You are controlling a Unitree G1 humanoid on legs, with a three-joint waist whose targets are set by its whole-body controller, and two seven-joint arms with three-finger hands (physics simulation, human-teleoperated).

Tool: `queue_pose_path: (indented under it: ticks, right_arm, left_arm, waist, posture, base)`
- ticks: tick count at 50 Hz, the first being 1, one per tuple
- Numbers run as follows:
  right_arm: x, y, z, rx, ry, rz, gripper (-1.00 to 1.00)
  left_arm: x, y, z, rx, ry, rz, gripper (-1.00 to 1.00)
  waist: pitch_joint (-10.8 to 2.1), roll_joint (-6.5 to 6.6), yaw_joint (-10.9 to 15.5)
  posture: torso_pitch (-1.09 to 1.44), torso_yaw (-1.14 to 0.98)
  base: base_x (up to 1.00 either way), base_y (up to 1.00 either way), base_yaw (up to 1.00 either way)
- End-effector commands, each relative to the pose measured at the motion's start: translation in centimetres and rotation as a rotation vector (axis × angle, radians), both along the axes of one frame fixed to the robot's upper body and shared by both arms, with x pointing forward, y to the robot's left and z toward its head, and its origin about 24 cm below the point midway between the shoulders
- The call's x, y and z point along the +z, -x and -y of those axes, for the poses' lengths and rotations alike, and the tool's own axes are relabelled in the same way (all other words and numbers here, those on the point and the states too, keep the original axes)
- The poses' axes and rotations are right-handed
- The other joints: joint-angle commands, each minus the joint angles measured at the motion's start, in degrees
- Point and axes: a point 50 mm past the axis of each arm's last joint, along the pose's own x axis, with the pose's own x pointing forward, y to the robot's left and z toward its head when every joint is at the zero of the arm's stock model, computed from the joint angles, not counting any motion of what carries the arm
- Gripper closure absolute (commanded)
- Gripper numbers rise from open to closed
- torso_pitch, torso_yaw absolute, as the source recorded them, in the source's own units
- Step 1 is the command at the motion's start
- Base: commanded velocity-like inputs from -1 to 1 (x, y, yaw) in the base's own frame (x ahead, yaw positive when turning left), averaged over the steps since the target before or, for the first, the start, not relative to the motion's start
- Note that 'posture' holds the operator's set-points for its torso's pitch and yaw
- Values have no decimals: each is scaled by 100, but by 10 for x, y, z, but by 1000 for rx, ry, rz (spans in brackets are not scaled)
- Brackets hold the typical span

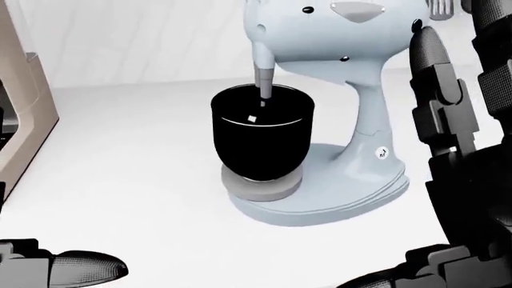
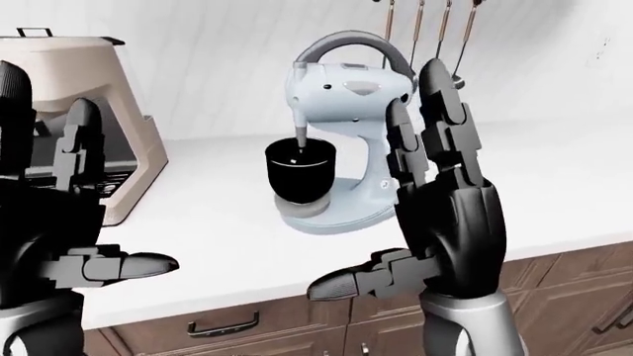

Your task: Open the stand mixer head.

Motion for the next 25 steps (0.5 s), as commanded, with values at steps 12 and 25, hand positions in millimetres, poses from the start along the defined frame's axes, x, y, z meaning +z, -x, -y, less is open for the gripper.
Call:
queue_pose_path:
  ticks: [12,25]
  right_arm:
    - [-8,-2,3,14,-30,-63,-100]
    - [-19,-13,14,-30,-74,-122,-100]
  left_arm:
    - [7,3,2,0,-5,47,-100]
    - [6,2,2,0,-7,45,-100]
  waist:
    - [93,33,0]
    - [72,64,14]
  posture:
    - [-32,0]
    - [-32,0]
  base:
    - [5,0,0]
    - [5,0,0]
